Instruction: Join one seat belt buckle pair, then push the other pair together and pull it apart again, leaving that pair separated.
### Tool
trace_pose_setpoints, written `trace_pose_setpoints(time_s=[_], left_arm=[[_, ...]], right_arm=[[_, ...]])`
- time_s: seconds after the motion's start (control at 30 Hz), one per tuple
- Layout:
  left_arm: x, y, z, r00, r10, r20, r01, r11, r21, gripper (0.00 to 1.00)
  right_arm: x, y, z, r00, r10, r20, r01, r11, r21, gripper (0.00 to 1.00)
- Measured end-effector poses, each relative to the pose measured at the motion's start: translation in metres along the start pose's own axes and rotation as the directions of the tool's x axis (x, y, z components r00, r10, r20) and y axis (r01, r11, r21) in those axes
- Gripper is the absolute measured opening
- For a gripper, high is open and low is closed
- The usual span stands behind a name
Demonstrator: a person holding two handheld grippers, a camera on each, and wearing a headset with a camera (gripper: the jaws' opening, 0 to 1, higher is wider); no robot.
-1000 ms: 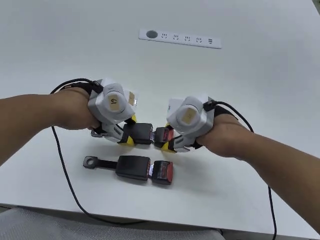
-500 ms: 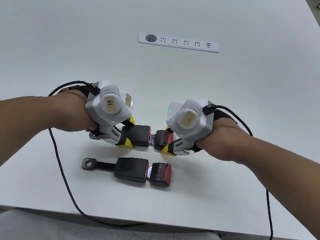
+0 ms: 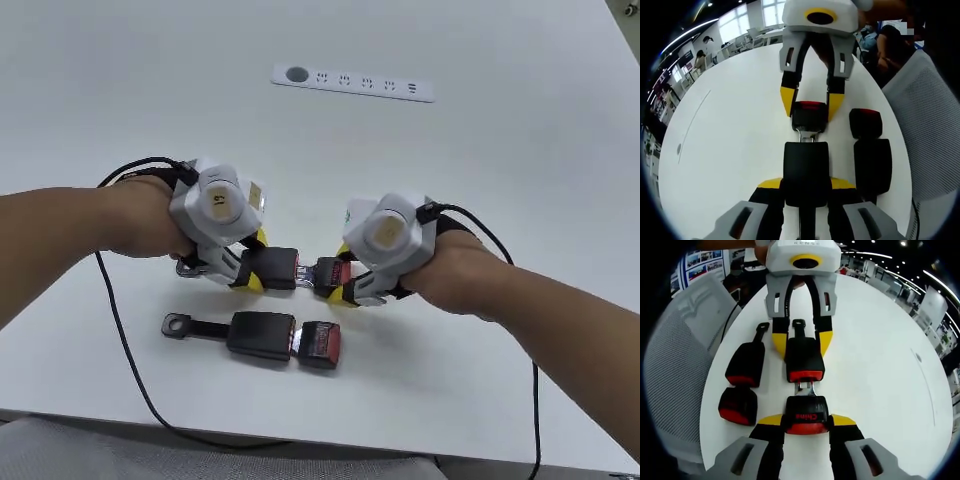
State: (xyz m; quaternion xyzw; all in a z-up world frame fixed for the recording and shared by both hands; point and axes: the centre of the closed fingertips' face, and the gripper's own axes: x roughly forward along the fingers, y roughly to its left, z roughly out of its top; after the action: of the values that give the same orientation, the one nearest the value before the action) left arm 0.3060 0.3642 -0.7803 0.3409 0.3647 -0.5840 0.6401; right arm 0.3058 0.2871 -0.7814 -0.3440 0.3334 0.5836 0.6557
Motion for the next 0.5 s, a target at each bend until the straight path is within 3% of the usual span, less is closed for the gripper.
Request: trace_pose_setpoints(time_s=[0.5], left_arm=[[0.002,0.001,-0.002,1.0000,-0.004,-0.006,0.004,1.000,0.000,0.33]], right_arm=[[-0.019,-0.001,-0.026,0.9999,-0.006,-0.013,0.007,1.000,0.025,0.31]])
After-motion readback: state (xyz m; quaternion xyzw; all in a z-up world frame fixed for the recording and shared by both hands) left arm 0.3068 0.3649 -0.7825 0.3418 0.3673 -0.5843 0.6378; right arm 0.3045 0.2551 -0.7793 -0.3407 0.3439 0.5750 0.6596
